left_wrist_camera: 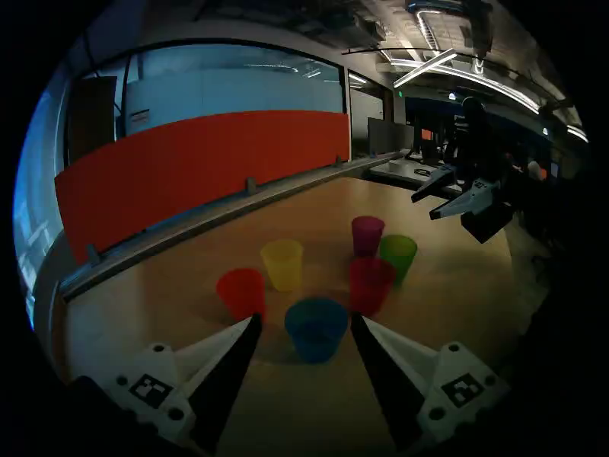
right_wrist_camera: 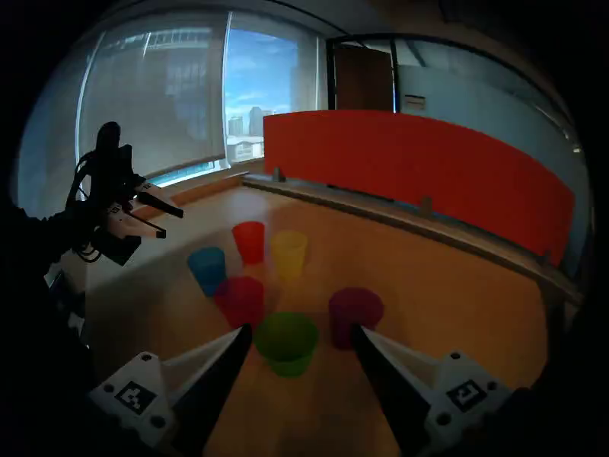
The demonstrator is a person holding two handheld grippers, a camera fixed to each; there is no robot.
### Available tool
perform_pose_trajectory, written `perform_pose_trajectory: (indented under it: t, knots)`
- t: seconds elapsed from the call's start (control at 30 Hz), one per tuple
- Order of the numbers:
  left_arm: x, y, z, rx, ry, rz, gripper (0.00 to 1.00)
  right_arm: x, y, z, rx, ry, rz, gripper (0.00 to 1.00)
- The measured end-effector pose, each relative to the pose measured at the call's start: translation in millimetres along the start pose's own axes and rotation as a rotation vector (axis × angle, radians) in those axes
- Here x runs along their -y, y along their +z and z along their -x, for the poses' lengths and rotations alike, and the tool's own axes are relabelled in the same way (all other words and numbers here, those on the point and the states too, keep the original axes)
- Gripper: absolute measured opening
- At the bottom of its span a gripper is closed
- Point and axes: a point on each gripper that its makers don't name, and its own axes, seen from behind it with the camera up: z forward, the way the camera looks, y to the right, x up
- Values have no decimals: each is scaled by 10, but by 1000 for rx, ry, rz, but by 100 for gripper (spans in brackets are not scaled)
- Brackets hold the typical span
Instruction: Pour water
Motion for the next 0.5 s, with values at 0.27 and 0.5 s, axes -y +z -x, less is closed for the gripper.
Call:
perform_pose_trajectory:
  t: [0.27,0.5]
  knots:
    - [-31,104,224,52,5,15,87,12,97,188,35,-7,-8,100]
    - [-33,178,384,100,17,29,86,20,198,328,60,5,-21,99]
